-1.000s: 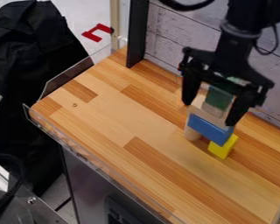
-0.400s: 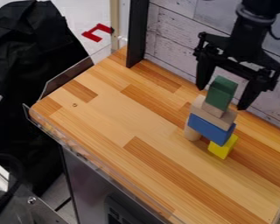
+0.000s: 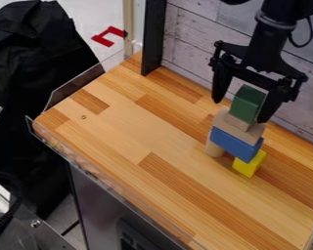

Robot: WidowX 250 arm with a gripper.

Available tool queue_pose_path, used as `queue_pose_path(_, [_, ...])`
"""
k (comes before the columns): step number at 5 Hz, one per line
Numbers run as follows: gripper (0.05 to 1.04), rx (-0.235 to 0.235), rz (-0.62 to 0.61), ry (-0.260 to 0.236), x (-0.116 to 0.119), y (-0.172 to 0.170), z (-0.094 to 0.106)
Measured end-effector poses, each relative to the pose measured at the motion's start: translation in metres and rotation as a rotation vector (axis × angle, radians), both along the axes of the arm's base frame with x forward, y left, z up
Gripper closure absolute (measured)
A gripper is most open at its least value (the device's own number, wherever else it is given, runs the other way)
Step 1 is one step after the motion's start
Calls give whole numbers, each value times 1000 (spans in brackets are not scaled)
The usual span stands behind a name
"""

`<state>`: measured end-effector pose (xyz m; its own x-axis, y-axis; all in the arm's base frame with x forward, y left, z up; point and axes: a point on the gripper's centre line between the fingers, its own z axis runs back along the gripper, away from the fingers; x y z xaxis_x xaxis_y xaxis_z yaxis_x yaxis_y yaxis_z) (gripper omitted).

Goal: Remove the green cube from the tower and put it in the left side of the table

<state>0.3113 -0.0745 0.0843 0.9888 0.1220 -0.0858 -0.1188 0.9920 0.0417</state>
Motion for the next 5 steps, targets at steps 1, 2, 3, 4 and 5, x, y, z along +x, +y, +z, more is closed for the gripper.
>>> queue_pose_path(1, [111,-9,22,-3,2,2,-1])
queue_pose_path(2, [382,-34,38,-17,4,0,-1])
queue_pose_path(3, [500,-39,33,-13,4,-1,-2])
queue_pose_path(4, [500,-39,23,3,2,-1,-2])
queue_pose_path(5, [500,-39,26,3,2,-1,-2])
